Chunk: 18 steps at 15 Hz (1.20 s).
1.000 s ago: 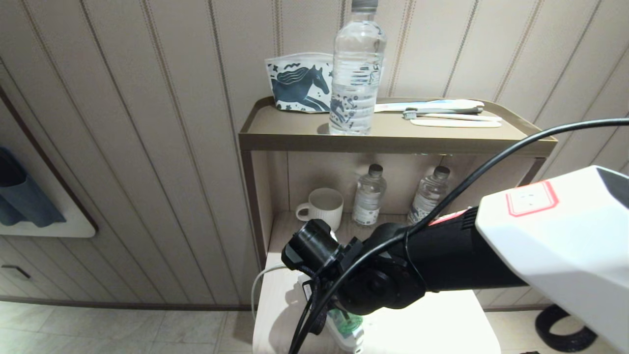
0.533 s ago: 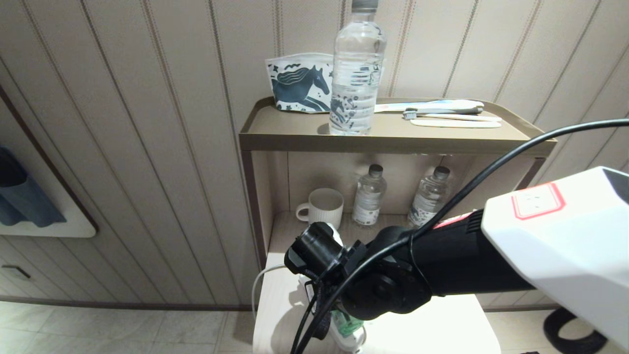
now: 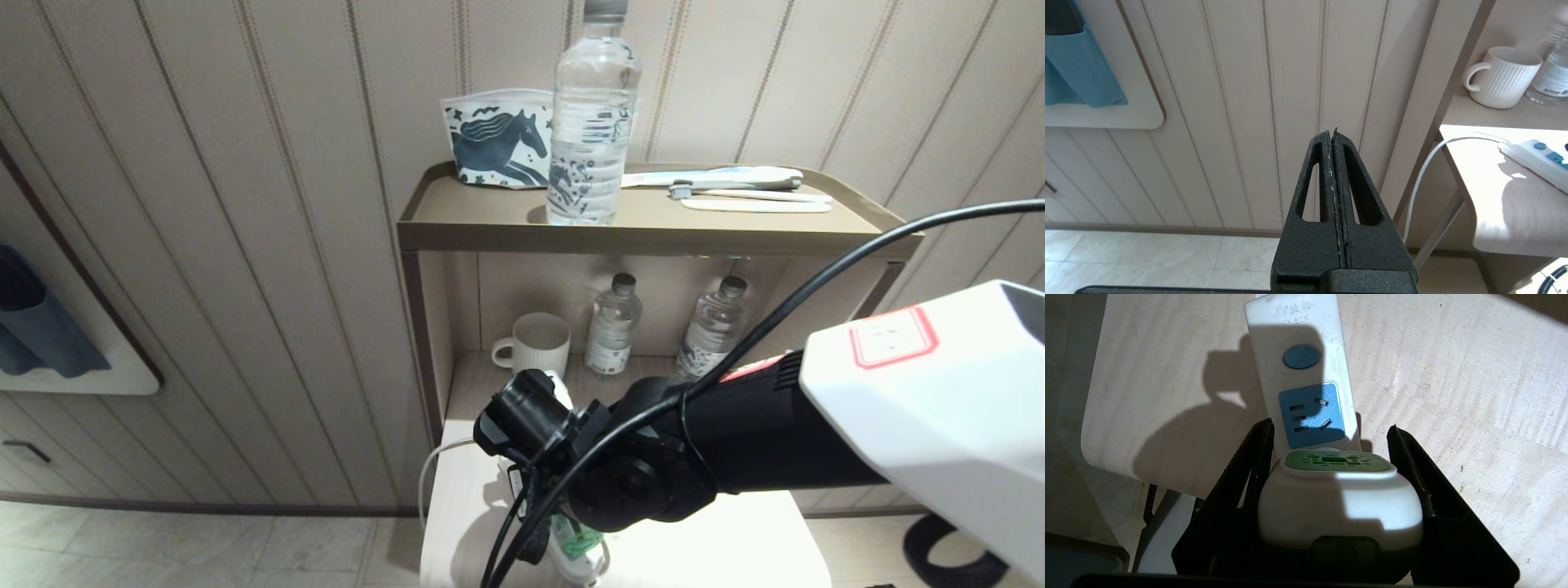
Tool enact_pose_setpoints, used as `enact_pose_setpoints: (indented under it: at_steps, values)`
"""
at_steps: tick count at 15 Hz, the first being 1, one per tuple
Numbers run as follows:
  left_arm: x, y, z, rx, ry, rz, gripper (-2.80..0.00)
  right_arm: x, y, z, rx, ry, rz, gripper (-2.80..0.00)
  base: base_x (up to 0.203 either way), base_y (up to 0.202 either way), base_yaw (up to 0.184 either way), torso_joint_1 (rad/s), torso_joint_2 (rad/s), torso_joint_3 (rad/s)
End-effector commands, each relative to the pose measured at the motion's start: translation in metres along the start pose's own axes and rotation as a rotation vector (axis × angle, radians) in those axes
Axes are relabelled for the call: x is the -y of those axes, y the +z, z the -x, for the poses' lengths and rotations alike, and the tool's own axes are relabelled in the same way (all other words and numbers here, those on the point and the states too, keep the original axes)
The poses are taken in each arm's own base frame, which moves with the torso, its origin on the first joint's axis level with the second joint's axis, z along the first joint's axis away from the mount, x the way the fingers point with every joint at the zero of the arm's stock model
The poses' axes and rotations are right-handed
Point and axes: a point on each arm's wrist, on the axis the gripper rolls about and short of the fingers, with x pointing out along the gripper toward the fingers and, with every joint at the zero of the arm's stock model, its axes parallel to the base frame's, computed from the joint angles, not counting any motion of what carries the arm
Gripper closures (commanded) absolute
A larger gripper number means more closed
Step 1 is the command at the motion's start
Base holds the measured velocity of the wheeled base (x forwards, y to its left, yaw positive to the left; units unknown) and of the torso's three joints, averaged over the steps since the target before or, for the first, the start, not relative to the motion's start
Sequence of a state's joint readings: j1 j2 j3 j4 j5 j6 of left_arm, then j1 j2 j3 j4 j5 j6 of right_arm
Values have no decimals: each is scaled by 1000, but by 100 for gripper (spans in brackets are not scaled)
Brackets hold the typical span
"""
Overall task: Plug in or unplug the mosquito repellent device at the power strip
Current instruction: Insert the plug into the socket
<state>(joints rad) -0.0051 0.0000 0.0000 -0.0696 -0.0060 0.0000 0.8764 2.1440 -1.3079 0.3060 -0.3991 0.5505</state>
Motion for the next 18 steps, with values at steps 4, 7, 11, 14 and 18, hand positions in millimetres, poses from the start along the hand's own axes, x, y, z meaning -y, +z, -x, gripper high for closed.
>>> enact_pose_setpoints:
  at_steps: [4,7,11,14,18]
  values:
    - [0,0,0,1,1,0,0,5,-3,-11,21,-2,-39,0,0,0,0,0,0,0]
    - [0,0,0,1,0,0,0,9,-9,-12,30,0,-45,0,0,0,0,0,0,0]
    - [0,0,0,1,0,0,0,24,-13,-21,13,-27,-67,0,0,0,0,0,0,0]
    - [0,0,0,1,0,1,0,26,-13,-26,-2,-27,-64,0,0,0,0,0,0,0]
    - [0,0,0,1,0,1,0,27,-10,-30,-20,-6,-35,0,0,0,0,0,0,0]
